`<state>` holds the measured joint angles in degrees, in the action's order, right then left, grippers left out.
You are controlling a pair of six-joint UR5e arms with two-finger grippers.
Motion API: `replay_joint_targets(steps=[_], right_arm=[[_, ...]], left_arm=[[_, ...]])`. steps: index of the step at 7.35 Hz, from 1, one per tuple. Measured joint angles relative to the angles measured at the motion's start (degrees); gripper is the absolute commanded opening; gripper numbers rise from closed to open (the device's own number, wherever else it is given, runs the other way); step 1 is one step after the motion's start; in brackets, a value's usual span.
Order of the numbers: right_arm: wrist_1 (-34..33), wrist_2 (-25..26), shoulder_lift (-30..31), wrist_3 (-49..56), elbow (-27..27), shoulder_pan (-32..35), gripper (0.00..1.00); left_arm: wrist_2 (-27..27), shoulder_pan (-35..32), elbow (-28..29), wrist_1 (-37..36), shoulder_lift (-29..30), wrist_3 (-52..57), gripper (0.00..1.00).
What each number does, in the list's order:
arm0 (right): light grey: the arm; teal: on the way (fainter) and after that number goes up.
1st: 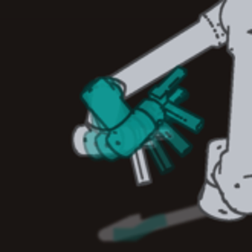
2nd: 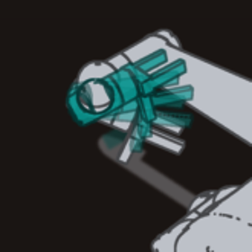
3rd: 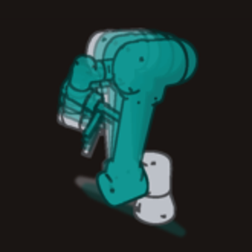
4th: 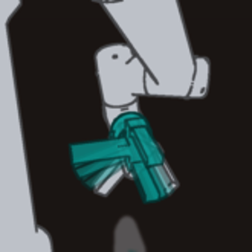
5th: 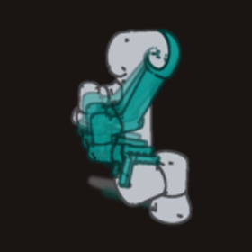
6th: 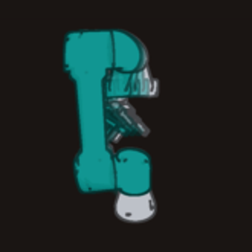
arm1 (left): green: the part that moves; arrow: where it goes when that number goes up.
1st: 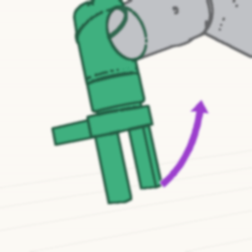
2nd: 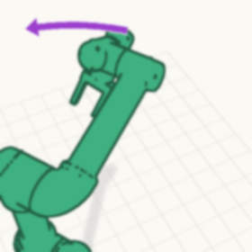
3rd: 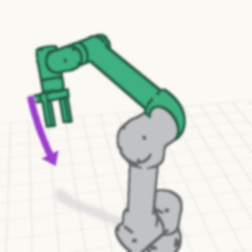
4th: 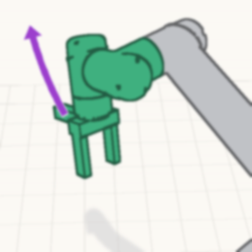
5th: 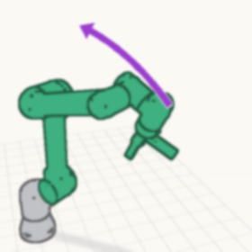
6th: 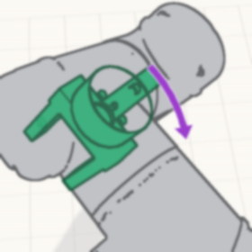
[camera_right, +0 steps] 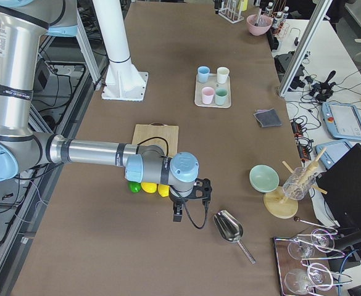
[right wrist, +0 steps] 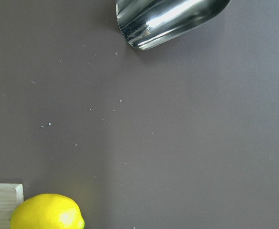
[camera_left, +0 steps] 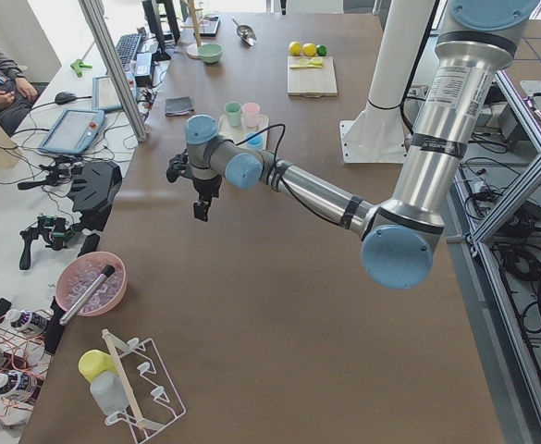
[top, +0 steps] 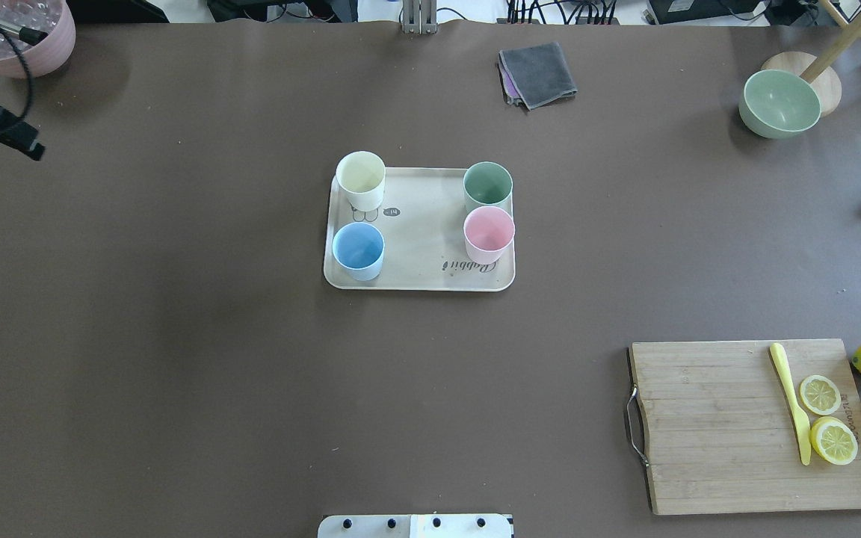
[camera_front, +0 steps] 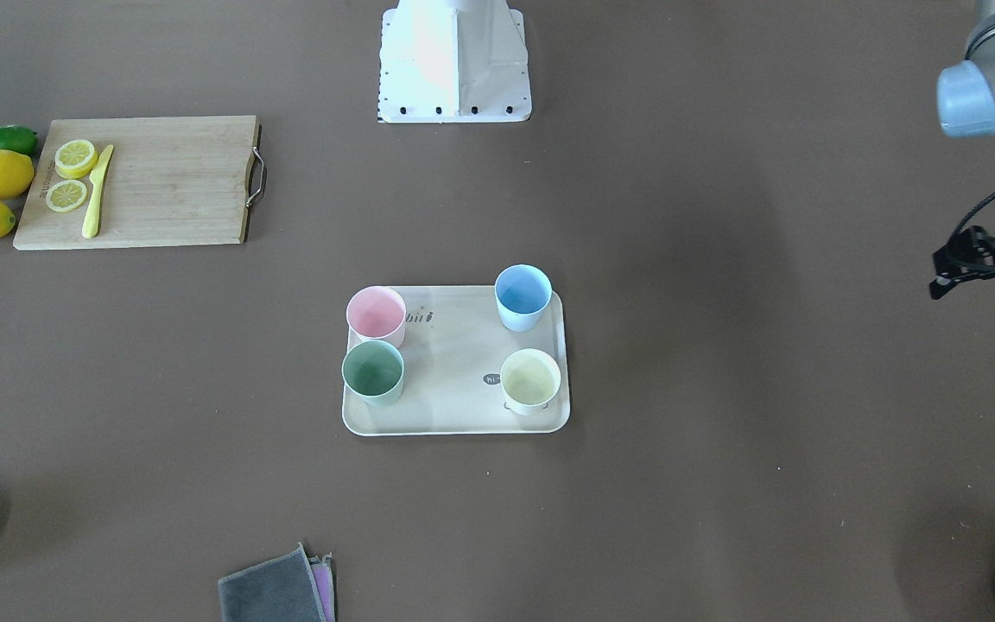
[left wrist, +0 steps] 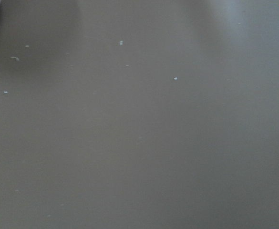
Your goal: Place all cups on tray
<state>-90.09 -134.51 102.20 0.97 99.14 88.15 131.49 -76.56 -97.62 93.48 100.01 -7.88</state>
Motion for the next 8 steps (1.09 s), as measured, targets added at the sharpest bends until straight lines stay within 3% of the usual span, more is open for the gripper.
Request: replay_joint_targets(steps=[3, 5, 8], right_arm=[[0.08, 1.90, -0.07, -0.02, 0.01, 0.00, 1.00], [0.09, 3.99, -0.06, -0.02, 0.01, 0.00, 1.00], [0.09, 4.37, -0.08, 0.00, 0.02, 0.00, 1.00]], left_arm=[[0.94, -9.75, 2.81, -2.44, -7.92, 14.74, 0.99], [1.16, -10.67, 3.52, -1.41, -13.65, 15.90, 0.99], [1.04, -10.91, 2.96, -1.51, -15.56, 15.87, 0.99]])
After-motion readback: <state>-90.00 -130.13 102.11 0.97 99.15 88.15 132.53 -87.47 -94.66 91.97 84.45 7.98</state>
